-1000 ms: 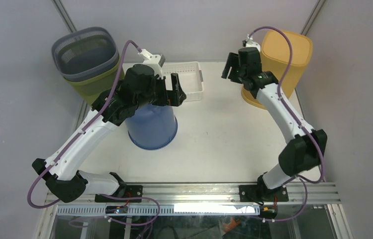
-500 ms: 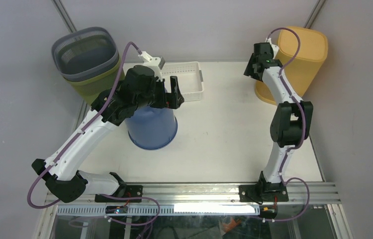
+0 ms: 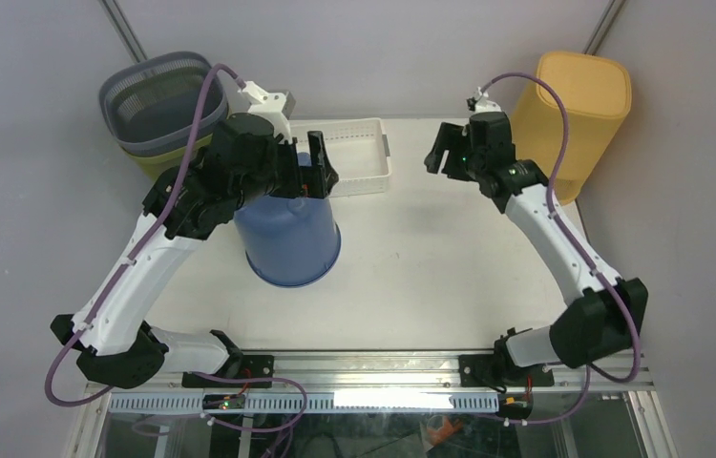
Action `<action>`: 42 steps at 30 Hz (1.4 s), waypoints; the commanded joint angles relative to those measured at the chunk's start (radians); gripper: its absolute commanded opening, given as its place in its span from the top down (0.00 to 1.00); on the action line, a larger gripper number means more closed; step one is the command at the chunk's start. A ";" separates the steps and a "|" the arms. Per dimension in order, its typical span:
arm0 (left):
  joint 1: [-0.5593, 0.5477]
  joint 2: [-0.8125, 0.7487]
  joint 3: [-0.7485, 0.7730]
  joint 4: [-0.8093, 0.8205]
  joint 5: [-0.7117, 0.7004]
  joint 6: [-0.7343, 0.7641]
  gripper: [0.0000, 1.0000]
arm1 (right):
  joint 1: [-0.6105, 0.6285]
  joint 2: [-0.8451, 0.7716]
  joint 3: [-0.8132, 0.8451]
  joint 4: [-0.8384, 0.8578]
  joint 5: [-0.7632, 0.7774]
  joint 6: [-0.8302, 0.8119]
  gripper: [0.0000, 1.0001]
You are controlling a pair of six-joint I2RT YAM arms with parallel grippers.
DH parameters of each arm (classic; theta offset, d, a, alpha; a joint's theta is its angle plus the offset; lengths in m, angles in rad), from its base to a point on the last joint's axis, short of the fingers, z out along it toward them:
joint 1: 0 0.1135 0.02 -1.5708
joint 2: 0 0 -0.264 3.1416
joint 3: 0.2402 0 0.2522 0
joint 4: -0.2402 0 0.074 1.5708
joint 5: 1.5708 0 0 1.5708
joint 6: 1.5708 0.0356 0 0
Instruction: Turn the large container upside down
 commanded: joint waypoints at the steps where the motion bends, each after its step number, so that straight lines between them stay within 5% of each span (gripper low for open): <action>1: 0.008 -0.024 0.065 -0.103 -0.166 -0.019 0.01 | 0.079 -0.148 -0.101 0.126 -0.167 0.053 0.29; 7: 0.034 -0.004 0.122 -0.270 -0.481 -0.090 0.01 | 0.124 -0.218 -0.129 0.077 -0.187 0.078 0.29; 10: 0.162 0.028 0.088 -0.324 -0.489 -0.101 0.01 | 0.123 -0.234 -0.121 0.058 -0.181 0.076 0.29; 15: 0.325 -0.004 -0.047 -0.110 -0.353 -0.058 0.01 | 0.123 -0.239 -0.123 0.047 -0.172 0.068 0.28; 27: 0.479 0.070 -0.168 0.203 -0.410 -0.203 0.09 | 0.124 -0.264 -0.163 0.003 -0.185 0.070 0.28; 31: 0.486 0.108 -0.204 0.214 -0.418 -0.249 0.12 | 0.124 -0.278 -0.169 -0.022 -0.190 0.071 0.28; 36: 0.475 0.047 -0.328 0.248 -0.264 -0.267 0.18 | 0.124 -0.329 -0.157 -0.095 -0.152 0.070 0.28; 42: 0.274 -0.038 -0.459 0.277 -0.164 -0.384 0.18 | 0.122 -0.410 -0.063 -0.242 -0.093 0.047 0.28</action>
